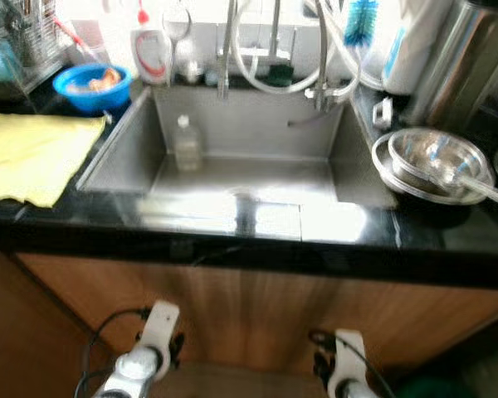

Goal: Kitchen organization

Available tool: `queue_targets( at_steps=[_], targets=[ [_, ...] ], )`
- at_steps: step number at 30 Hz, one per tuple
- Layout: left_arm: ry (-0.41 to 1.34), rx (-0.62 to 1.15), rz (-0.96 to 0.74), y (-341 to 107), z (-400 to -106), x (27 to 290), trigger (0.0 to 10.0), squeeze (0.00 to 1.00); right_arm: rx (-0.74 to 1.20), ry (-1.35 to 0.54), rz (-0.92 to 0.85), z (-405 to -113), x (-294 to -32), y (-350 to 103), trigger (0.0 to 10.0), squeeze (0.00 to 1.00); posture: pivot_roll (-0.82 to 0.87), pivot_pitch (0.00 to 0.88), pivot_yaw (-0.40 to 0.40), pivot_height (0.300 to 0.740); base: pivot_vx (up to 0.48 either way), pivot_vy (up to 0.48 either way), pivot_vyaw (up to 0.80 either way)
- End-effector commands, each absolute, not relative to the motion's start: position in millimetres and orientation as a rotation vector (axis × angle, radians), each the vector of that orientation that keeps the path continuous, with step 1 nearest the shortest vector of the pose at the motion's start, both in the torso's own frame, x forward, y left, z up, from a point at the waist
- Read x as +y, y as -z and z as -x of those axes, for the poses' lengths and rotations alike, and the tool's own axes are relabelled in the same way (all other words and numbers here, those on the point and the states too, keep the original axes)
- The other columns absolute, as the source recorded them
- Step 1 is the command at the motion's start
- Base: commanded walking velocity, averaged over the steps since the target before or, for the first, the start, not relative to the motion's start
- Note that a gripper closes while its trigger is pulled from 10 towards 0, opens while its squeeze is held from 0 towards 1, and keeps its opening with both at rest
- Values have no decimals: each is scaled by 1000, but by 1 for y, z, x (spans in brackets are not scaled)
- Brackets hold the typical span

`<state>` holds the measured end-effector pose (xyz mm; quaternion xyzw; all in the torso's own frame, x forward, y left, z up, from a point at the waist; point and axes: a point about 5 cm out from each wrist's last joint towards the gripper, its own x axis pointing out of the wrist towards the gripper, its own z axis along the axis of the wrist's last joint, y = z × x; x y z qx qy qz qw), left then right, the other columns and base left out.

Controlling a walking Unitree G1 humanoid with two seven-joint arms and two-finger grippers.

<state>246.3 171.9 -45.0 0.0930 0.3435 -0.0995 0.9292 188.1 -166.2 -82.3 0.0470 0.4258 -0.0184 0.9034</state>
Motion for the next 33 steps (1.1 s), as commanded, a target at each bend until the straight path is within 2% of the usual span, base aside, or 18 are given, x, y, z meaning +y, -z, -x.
queue_targets(
  at_steps=[1,19,28,33],
  targets=[
    [193,718,-188,46,-244,176,10000,0,865,30,-96,-193,-164,80,10000,0,58,0,1,662,0,0,0],
    [194,728,-182,48,-242,176,10000,0,845,33,-126,-194,-164,79,10000,0,57,0,0,662,0,0,0],
    [197,738,-182,50,-239,176,10000,0,849,32,-130,-194,-163,79,10000,0,54,0,2,731,0,0,0],
    [196,744,-184,52,-237,175,10000,0,851,30,-128,-193,-163,79,10000,0,56,0,1,740,0,0,0]
  ],
)
